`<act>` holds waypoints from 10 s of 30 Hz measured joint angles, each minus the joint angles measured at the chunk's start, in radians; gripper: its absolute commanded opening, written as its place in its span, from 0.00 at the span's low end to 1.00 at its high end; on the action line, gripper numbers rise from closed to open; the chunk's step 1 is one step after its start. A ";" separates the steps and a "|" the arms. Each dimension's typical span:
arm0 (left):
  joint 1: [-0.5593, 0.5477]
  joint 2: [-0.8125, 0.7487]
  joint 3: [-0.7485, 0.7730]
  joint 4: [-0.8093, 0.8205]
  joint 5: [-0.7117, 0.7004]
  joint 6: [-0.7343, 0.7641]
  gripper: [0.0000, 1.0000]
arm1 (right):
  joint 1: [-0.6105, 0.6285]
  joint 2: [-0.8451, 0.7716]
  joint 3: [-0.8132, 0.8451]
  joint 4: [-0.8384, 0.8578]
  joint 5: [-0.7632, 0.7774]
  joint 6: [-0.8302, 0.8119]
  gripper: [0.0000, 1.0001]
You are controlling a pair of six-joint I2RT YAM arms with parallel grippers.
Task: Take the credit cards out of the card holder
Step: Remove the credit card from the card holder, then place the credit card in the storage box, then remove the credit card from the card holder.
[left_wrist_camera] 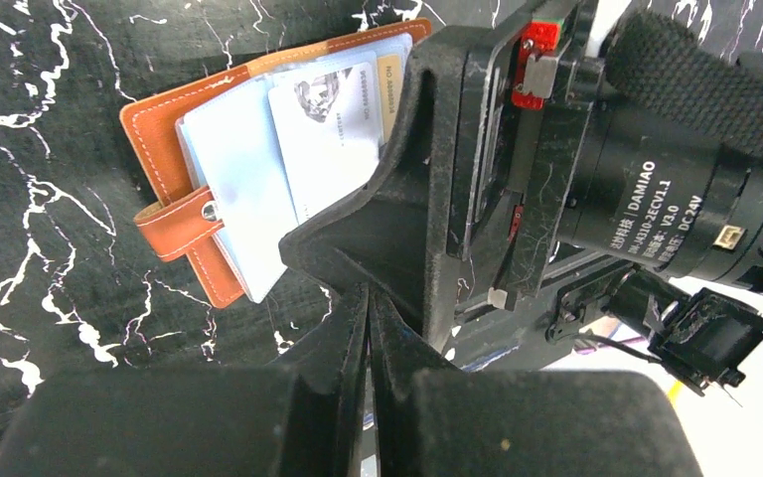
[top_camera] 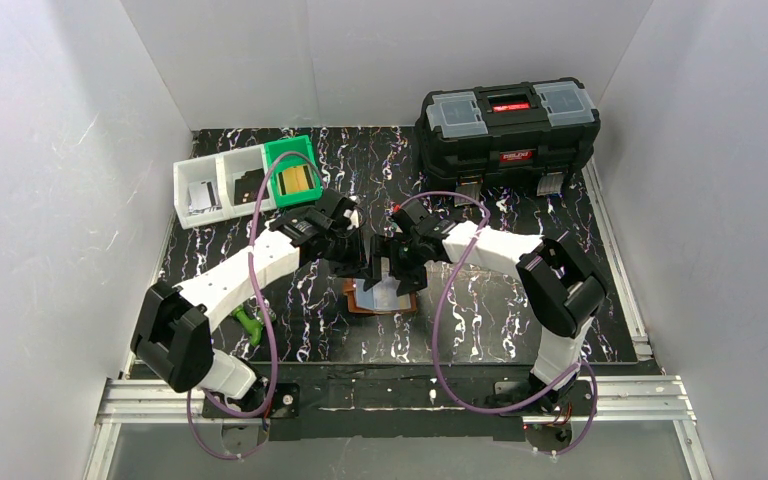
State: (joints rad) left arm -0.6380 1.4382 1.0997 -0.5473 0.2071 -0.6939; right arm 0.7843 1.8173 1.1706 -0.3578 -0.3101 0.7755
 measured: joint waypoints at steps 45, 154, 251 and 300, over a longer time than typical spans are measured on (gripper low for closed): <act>0.128 0.201 -0.267 0.448 0.179 -0.088 0.31 | -0.012 -0.015 -0.078 -0.014 0.078 0.037 0.10; 0.274 0.124 -0.443 0.633 0.397 -0.141 0.00 | -0.054 0.022 -0.073 0.001 -0.014 0.059 0.01; 0.718 0.980 1.224 -0.291 -1.135 0.647 0.01 | -0.059 -0.272 -0.067 -0.270 0.188 -0.126 0.98; 0.146 0.175 0.296 -0.160 -0.161 0.187 0.62 | -0.217 -0.413 -0.261 -0.196 0.286 -0.075 0.98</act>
State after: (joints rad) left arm -0.4921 1.6132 1.3954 -0.7069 0.0457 -0.5073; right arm 0.5673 1.4041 0.9097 -0.5534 -0.0244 0.7000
